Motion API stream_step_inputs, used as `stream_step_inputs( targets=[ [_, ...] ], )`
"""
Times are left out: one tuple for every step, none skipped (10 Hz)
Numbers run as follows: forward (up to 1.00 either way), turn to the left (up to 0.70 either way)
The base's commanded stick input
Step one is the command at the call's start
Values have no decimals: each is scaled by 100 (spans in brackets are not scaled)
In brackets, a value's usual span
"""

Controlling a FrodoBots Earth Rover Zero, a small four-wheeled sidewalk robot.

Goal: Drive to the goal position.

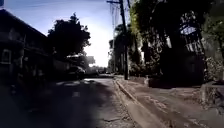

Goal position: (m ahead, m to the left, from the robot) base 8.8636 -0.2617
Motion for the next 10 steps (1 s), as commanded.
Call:
stream_step_inputs(
  targets=[
    [85, 5],
    [85, 5],
    [85, 5],
    [85, 5],
    [85, 5],
    [85, 5],
    [85, 3],
    [85, 0],
    [85, 0],
    [85, 0]
  ],
)
